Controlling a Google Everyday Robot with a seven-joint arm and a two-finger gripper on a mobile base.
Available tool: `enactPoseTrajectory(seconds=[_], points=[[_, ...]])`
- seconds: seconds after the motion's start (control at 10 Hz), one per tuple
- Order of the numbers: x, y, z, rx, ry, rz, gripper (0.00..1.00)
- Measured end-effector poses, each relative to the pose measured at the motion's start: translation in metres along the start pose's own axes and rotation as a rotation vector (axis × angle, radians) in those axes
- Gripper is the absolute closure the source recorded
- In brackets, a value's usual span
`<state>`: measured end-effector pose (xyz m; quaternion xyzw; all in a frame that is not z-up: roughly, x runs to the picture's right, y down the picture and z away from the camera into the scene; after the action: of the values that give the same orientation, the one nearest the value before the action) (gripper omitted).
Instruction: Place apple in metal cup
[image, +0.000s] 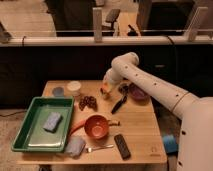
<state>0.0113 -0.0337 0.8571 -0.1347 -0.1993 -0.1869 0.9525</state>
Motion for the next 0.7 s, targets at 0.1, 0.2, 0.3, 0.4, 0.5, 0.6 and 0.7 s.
enactPoseTrajectory(seconds=[0.1,0.2,0.3,0.4,0.5,0.6,0.7], points=[[0.0007,-0.0018,0.0003,0.003,-0.003,-0.003,1.0],[0.0025,-0.0038,0.0012,0.009,-0.009,-0.007,1.0],[0.0026,-0.0053,0.0017,0.013,-0.014,-0.009,0.98],[0.0023,-0.007,0.0027,0.017,-0.021,-0.012,0.92],[0.0021,-0.0086,0.0033,0.02,-0.025,-0.016,0.82],[0.0026,-0.0095,0.0036,0.024,-0.028,-0.017,0.7],[0.0031,-0.0099,0.0038,0.026,-0.028,-0.017,0.62]])
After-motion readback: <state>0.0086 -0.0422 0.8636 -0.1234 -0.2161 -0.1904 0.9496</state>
